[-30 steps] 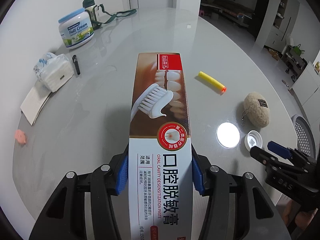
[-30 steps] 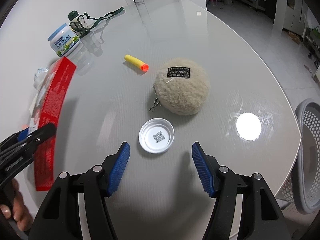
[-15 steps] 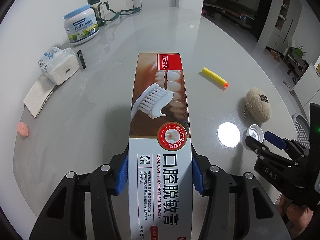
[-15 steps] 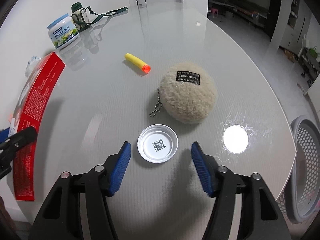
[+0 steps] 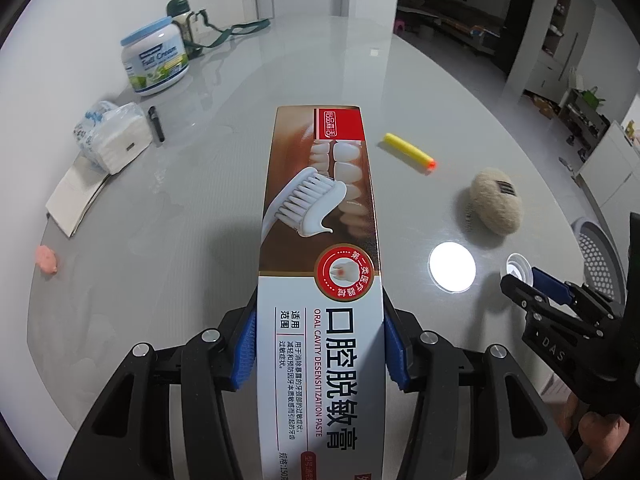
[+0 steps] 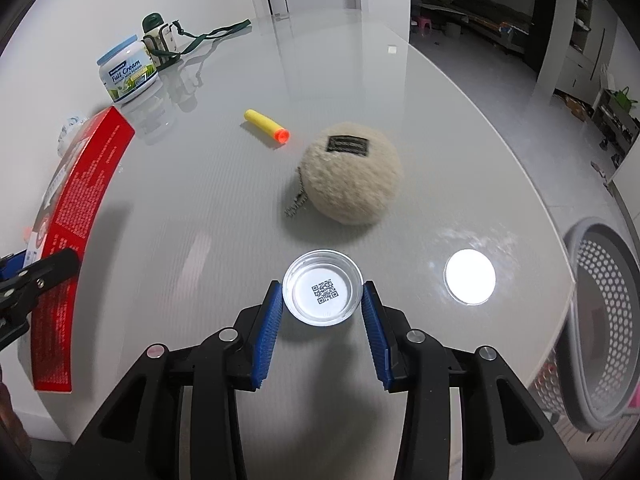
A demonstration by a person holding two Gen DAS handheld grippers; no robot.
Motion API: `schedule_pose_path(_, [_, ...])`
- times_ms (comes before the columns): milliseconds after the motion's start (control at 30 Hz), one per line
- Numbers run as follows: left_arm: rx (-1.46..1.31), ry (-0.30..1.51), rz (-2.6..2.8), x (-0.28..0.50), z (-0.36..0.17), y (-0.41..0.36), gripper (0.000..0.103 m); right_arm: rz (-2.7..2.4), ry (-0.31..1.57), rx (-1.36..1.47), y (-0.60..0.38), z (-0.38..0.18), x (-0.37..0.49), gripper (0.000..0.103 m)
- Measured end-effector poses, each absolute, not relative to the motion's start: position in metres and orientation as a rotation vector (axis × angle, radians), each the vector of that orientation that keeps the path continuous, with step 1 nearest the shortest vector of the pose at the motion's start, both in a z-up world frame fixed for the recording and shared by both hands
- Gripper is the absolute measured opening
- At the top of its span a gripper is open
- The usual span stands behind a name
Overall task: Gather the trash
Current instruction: 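Carry the toothpaste box and white lid over the wastebasket with both tools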
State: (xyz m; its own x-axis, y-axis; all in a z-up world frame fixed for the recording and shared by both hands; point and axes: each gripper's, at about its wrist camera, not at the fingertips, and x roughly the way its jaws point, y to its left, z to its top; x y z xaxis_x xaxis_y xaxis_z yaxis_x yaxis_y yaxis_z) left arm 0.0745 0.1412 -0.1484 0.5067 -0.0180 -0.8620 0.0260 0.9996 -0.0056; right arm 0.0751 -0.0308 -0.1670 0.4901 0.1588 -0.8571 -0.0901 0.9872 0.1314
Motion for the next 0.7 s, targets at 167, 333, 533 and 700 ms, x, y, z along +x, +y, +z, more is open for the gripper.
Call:
schedule_pose_path(167, [0.029, 1.016, -0.079, 0.069, -0.135, 0.119, 0.051, 0.118, 1.047, 0.110, -0.053, -0.154, 0.057, 0.039])
schedule_pose_path(333, [0.043, 0.997, -0.141, 0.065, -0.120, 0.090, 0.051, 0.066, 1.025, 0.143, -0.084, -0.136, 0.039, 0.039])
schedule_pose_path(533, [0.081, 0.960, -0.232, 0.061, -0.100, 0.041, 0.051, -0.006, 0.981, 0.179, -0.127, -0.112, 0.021, 0.039])
schedule_pose_path(700, [0.110, 0.950, -0.319, 0.060, -0.090, -0.006, 0.051, -0.076, 0.956, 0.216, -0.174, -0.099, 0.004, 0.039])
